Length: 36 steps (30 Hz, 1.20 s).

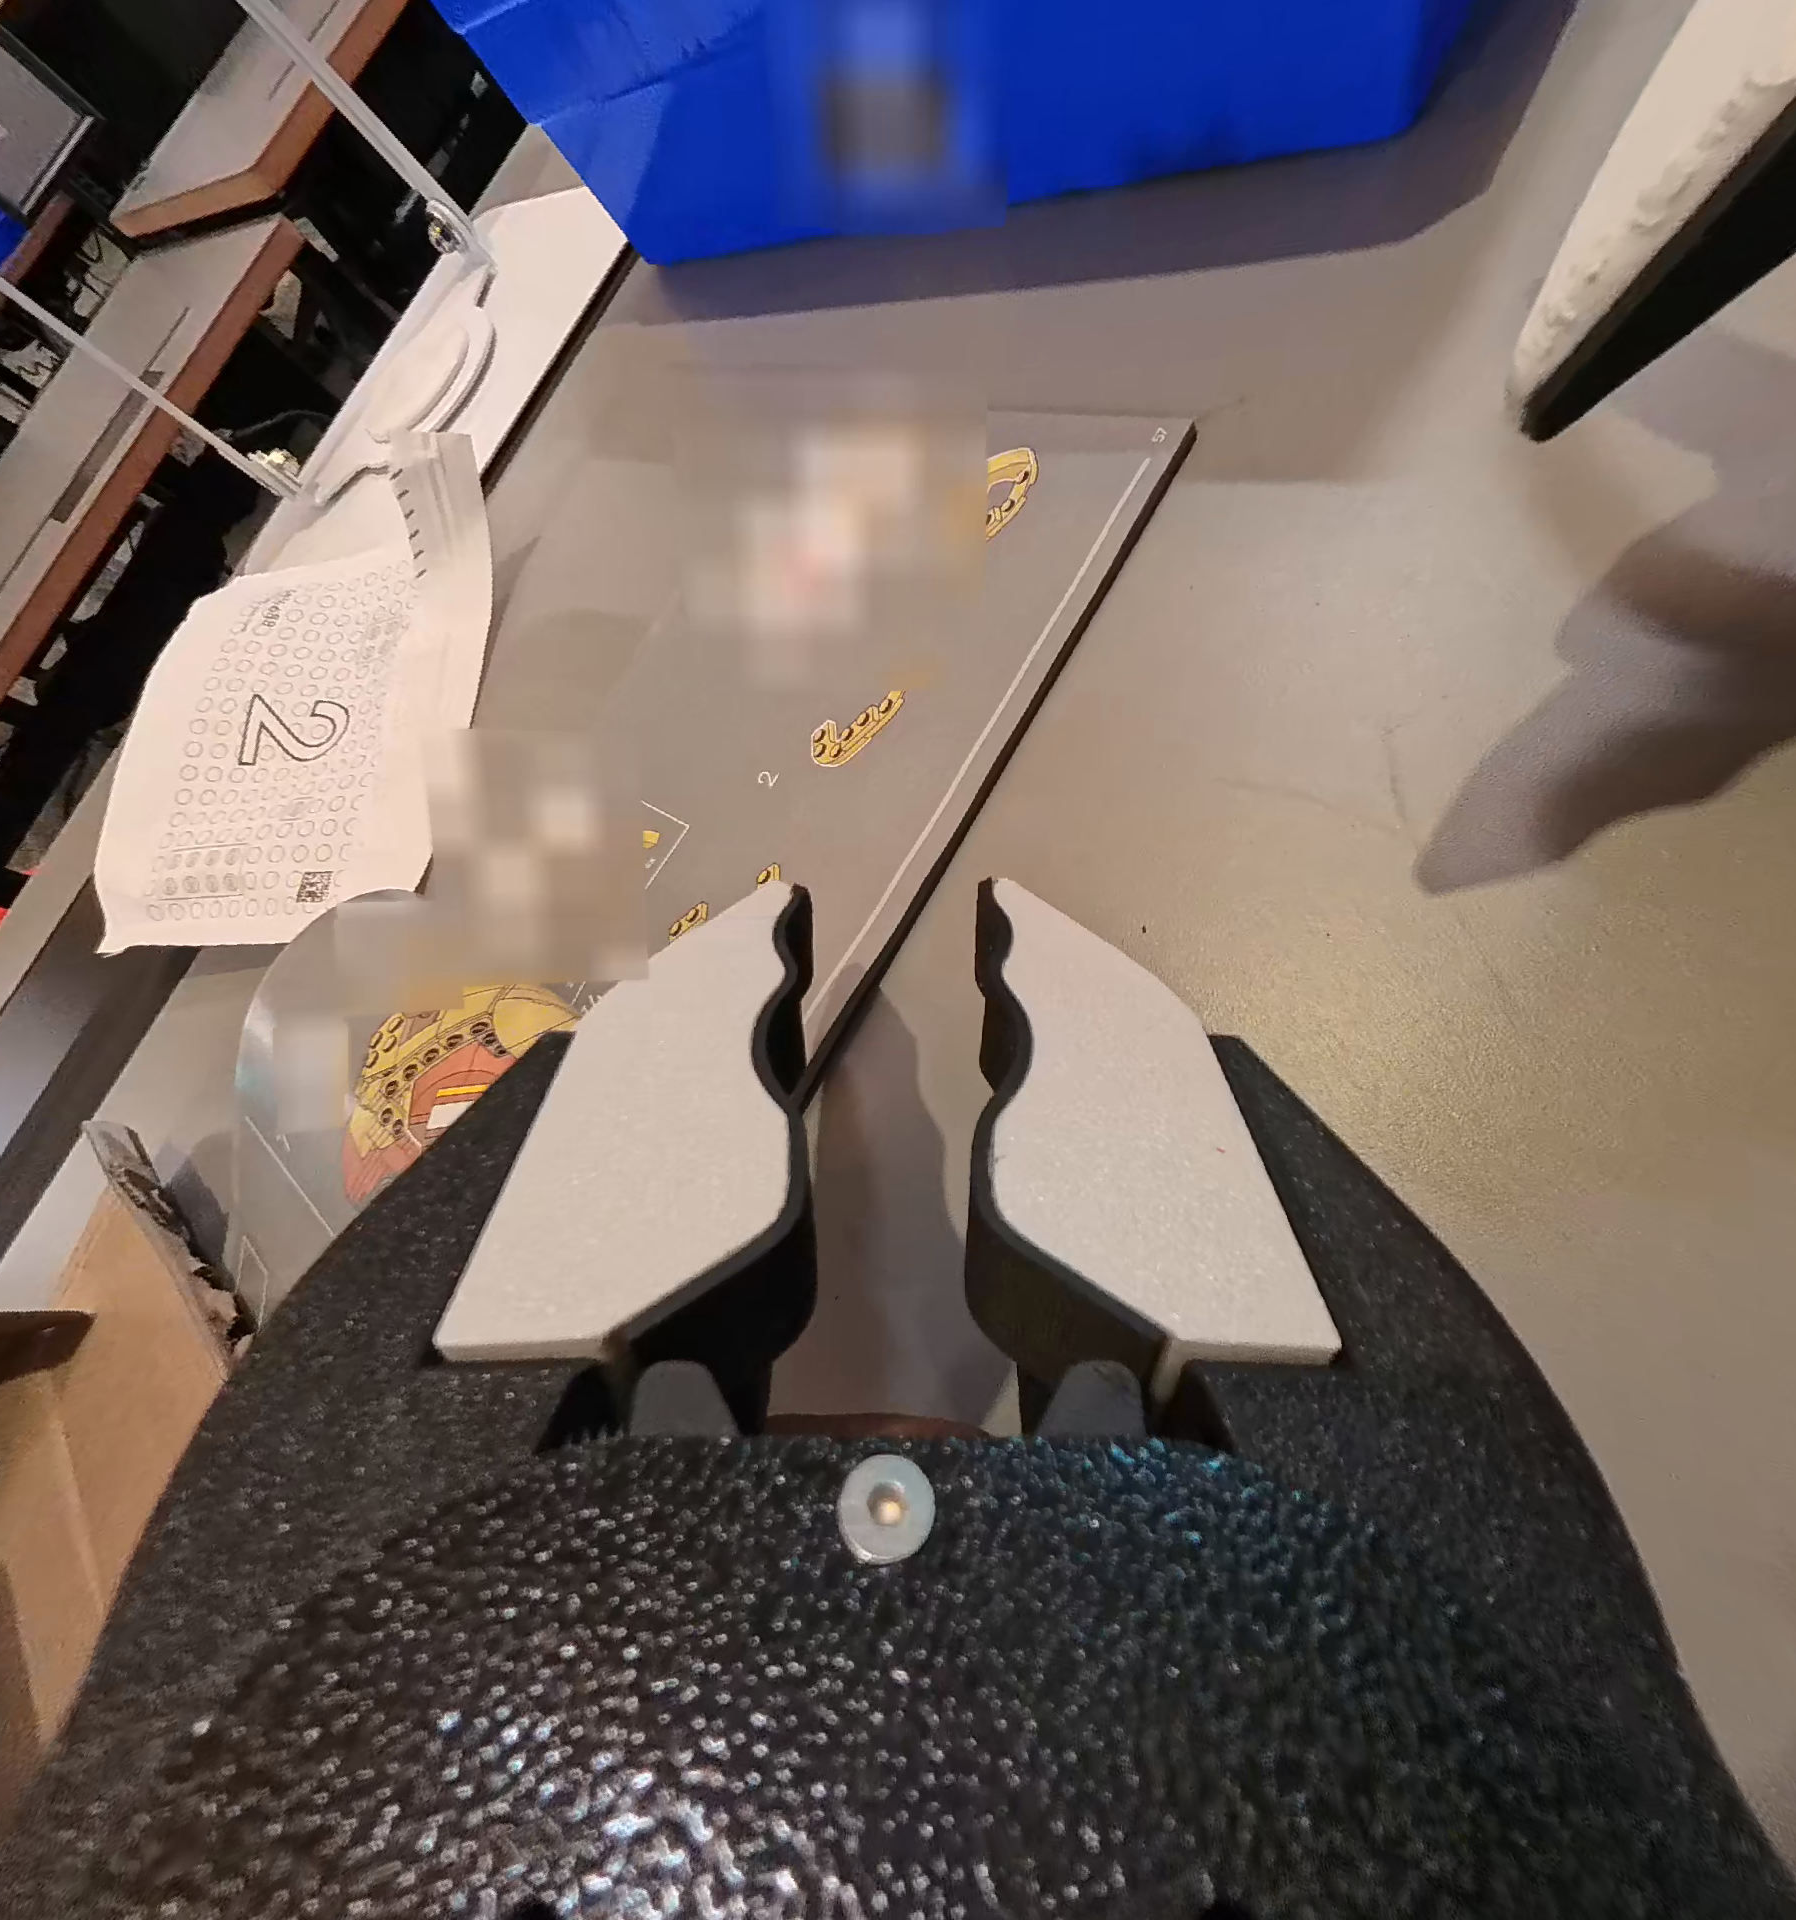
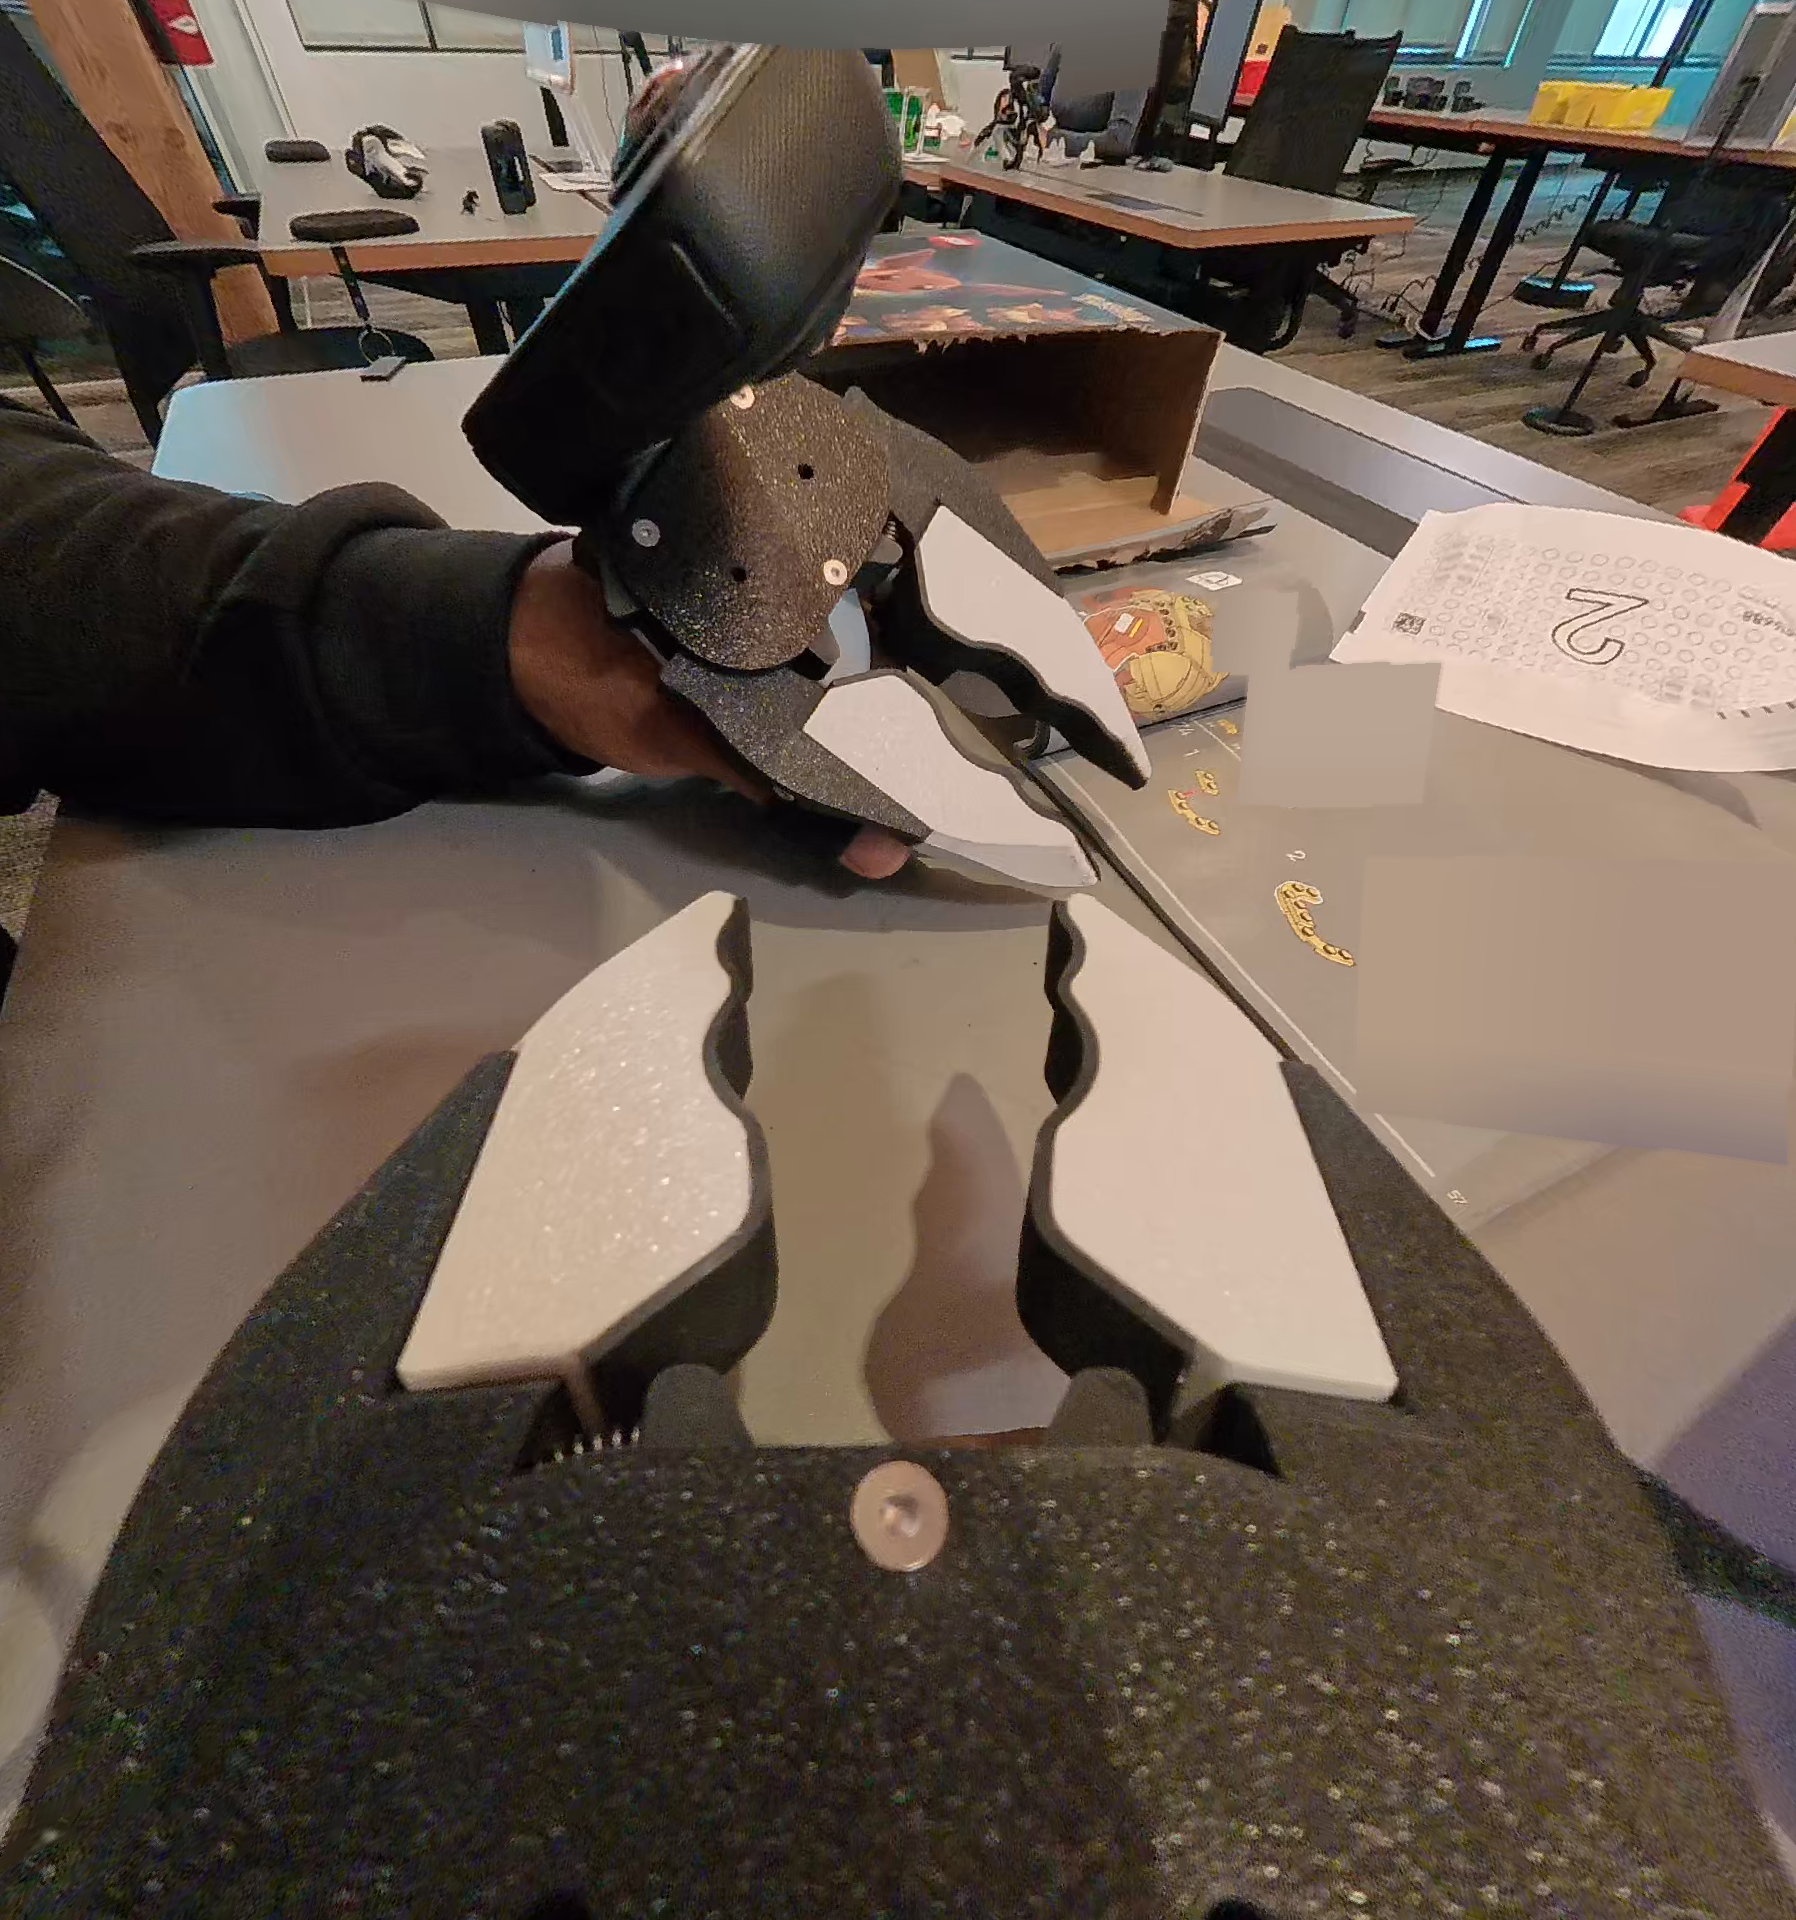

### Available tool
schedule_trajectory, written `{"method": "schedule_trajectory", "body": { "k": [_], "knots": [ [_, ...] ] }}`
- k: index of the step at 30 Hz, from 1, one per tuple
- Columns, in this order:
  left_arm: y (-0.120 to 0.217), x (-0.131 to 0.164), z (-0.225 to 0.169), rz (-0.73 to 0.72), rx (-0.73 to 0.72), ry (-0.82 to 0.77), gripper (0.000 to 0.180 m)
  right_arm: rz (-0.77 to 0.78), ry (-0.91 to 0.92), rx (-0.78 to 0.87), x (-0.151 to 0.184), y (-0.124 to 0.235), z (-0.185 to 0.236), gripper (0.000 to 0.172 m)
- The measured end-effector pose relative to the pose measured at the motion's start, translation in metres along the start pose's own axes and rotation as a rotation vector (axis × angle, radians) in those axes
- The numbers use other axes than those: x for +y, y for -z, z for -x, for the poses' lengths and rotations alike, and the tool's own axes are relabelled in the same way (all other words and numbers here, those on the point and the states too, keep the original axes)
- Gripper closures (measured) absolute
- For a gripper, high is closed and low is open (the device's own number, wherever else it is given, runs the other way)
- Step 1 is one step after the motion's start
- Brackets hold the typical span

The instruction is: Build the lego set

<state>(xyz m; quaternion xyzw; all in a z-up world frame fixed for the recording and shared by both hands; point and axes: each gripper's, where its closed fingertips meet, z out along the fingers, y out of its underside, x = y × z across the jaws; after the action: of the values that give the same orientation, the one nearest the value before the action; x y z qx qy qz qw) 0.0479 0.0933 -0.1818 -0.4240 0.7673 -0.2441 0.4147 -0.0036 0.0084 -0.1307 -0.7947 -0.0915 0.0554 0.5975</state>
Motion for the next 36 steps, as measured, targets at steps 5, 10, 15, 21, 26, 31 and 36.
{"method": "schedule_trajectory", "body": {
  "k": [5, 10, 15, 21, 26, 31, 36],
  "knots": [
    [0.0, 0.001, 0.0, 0.005, 0.002, -0.001, 0.152, 0.002, 0.01, 0.002, 0.0, 0.0, 0.001, 0.12],
    [0.0, 0.001, -0.001, 0.009, 0.003, -0.009, 0.152, 0.013, 0.011, 0.028, 0.002, -0.001, -0.002, 0.121],
    [0.0, 0.001, -0.002, 0.012, 0.002, -0.014, 0.153, 0.039, 0.017, 0.151, 0.006, 0.002, -0.023, 0.12],
    [0.0, 0.001, -0.002, 0.012, 0.0, -0.018, 0.153, 0.073, -0.017, 0.297, 0.013, 0.013, -0.053, 0.119],
    [0.0, 0.001, -0.002, 0.011, -0.003, -0.018, 0.153, 0.086, 0.066, 0.358, 0.019, 0.031, -0.064, 0.121],
    [0.0, 0.001, -0.001, 0.009, -0.007, -0.016, 0.154, 0.094, 0.218, 0.395, 0.025, 0.053, -0.07, 0.12],
    [0.001, -0.002, -0.002, -0.005, -0.005, -0.011, 0.155, -0.022, 0.142, 0.372, 0.012, 0.075, -0.072, 0.112]
  ]
}}
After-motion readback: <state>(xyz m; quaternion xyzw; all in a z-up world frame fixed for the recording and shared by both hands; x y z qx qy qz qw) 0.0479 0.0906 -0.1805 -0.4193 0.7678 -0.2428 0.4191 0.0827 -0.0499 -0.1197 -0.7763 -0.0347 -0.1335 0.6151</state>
